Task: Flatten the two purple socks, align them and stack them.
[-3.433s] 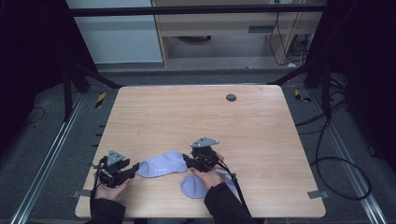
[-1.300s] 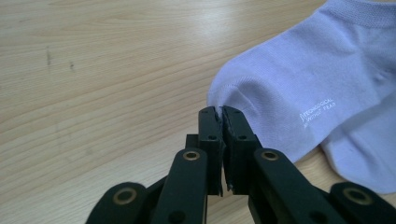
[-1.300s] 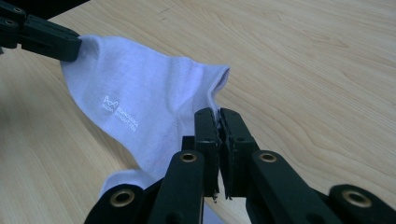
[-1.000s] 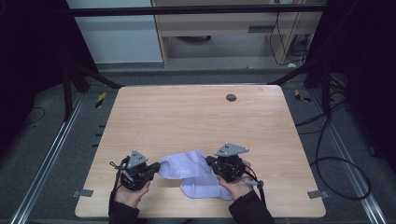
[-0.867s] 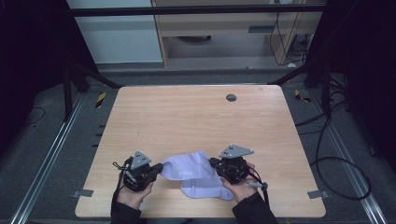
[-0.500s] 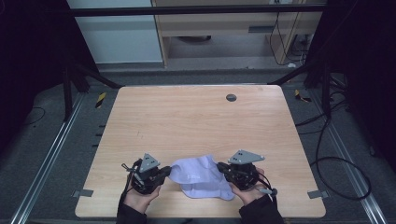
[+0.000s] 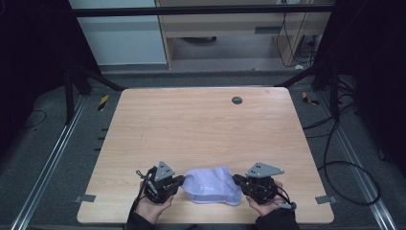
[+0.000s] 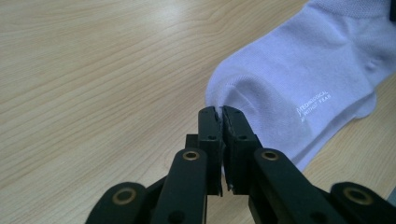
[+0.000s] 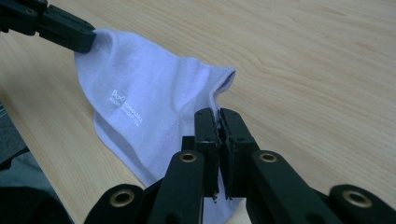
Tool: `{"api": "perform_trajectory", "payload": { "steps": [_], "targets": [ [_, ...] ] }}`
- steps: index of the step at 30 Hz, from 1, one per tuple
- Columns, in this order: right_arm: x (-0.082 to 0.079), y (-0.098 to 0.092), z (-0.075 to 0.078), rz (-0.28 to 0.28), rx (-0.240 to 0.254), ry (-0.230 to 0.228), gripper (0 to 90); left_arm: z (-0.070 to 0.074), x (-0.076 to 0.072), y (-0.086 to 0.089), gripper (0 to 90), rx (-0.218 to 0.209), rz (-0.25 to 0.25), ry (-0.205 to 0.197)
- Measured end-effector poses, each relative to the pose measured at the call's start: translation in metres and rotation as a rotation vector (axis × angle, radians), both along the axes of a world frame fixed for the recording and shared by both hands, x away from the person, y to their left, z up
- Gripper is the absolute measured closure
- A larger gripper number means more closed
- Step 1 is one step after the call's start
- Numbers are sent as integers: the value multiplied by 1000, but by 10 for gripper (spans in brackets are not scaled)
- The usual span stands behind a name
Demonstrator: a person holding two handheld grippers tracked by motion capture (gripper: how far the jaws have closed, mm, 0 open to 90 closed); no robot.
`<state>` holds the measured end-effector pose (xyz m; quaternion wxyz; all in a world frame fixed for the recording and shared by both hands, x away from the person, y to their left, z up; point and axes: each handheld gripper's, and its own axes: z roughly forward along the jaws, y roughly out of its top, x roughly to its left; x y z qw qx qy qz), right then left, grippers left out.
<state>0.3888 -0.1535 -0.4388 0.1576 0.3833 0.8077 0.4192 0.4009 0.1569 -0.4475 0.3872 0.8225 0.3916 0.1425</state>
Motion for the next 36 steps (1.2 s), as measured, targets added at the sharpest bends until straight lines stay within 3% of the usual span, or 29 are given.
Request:
{"api": "perform_trajectory", "payload": {
  "steps": [24, 36],
  "targets": [
    [-6, -5, -18, 5, -30, 64, 868, -22, 2, -14, 858, 64, -49, 70],
    [4, -6, -31, -15, -48, 101, 866, -31, 6, -17, 851, 98, -50, 88]
  ]
}}
